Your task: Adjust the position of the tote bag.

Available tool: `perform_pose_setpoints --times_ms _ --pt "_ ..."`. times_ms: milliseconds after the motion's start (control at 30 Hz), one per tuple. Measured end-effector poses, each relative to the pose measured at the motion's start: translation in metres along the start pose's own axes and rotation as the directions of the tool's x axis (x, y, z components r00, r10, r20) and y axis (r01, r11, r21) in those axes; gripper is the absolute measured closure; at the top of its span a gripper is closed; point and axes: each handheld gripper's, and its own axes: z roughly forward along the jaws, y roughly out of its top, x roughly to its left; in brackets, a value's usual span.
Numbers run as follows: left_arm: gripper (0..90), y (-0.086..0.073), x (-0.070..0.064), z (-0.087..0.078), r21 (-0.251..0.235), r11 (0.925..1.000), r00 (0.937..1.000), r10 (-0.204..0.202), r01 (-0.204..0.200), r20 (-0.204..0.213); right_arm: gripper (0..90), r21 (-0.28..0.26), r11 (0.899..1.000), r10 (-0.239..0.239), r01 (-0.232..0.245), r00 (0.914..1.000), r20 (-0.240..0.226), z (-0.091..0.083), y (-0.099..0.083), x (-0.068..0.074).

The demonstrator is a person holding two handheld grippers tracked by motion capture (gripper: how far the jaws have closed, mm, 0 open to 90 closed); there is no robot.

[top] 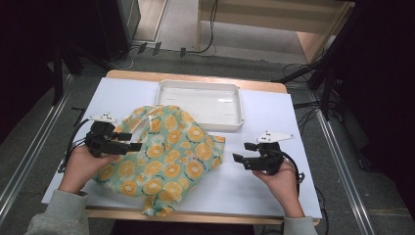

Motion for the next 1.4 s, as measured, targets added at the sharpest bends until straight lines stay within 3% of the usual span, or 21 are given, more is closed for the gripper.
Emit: perform_pose_setpoints --times_ms 767,933,1100,1400 --pt "28.3 -0.003 -0.002 -0.007 0.007 1.0 1.0 -0.005 0.005 -0.005 35.8 0.004 1.0 -0.004 0.004 0.9998 -0.017 0.004 0.004 0.001" --pt "27.8 -0.005 -0.001 -0.015 0.01 0.9999 0.9994 -0.002 0.002 -0.034 35.8 0.007 1.0 -0.008 0.008 0.9998 -0.021 0.006 0.004 0.002" --pt "25.5 -0.01 0.006 -0.028 -0.024 0.9993 0.9986 -0.031 0.03 -0.044 35.8 0.007 1.0 -0.01 0.01 0.9994 -0.034 0.009 0.006 0.003" --pt "20.5 -0.014 0.015 -0.038 -0.028 0.9976 0.9952 -0.066 0.064 -0.073 36.0 0.007 1.0 -0.017 0.018 0.9988 -0.045 0.014 0.008 0.003"
